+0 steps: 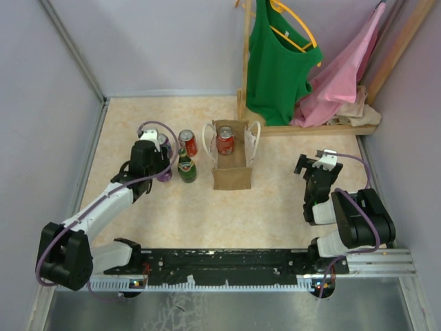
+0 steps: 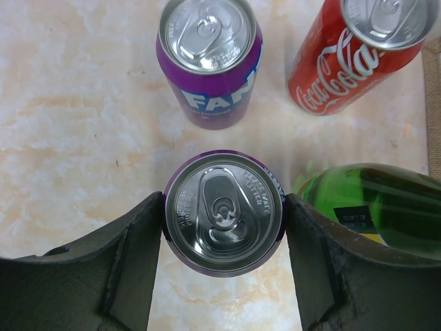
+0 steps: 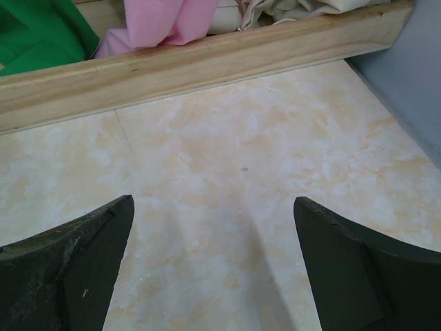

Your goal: Take the beverage out of the canvas bag

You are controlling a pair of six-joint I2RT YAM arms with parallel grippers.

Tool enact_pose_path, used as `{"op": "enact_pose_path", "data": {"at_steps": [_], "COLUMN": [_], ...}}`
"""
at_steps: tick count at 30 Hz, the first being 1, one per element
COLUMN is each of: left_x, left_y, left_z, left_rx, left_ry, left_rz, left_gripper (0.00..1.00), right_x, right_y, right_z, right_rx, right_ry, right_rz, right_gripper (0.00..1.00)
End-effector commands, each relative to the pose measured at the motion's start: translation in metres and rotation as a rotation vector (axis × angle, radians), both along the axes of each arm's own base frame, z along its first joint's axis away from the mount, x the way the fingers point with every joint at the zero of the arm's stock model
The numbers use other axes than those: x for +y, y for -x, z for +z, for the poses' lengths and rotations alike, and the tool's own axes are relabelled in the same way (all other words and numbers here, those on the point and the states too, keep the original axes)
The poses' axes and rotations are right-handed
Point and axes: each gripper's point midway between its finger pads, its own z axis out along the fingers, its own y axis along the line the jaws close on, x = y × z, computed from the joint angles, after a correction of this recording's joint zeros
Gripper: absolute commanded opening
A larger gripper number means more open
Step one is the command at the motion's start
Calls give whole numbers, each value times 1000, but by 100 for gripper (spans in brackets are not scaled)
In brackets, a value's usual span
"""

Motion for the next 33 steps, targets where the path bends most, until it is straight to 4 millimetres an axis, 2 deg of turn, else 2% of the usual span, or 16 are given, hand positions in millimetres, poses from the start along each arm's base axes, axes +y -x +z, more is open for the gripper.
{"op": "enact_pose_path", "data": {"at_steps": [1, 4, 9, 14, 15, 16, 19, 22, 25, 28, 31, 33], "left_x": [0, -1, -4, -2, -1, -1, 0, -1, -9, -19, -40, -65], "left_y": [-14, -14, -13, -10, -10, -10, -11, -15, -21, -29, -34, -34], "left_z": [12, 5, -1, 2, 4, 6, 19, 43, 77, 125, 173, 203], "left_rx": [-83, -72, -66, -69, -75, -81, -121, -179, -255, -352, -437, -493], "left_ry": [33, 37, 53, 66, 68, 69, 80, 88, 96, 125, 162, 167], "left_rz": [40, 41, 33, 51, 53, 55, 61, 47, -3, -54, -157, -267], "left_gripper": [9, 12, 27, 69, 90, 99, 100, 100, 100, 100, 100, 100], "right_x": [-2, -2, -2, -3, -2, -2, -2, -2, -2, -3, -3, -2], "right_y": [-7, -7, -7, -7, -7, -7, -7, -7, -7, -7, -7, -7], "right_z": [20, 20, 20, 20, 20, 20, 20, 20, 20, 19, 20, 20], "right_rx": [-72, -72, -72, -72, -72, -72, -72, -72, -72, -71, -72, -72], "right_ry": [-8, -8, -8, -7, -8, -8, -8, -8, -8, -7, -7, -8], "right_rz": [-13, -12, -12, -13, -13, -13, -13, -13, -13, -13, -13, -12], "right_gripper": [99, 99, 99, 99, 99, 99, 99, 99, 99, 99, 99, 99]}}
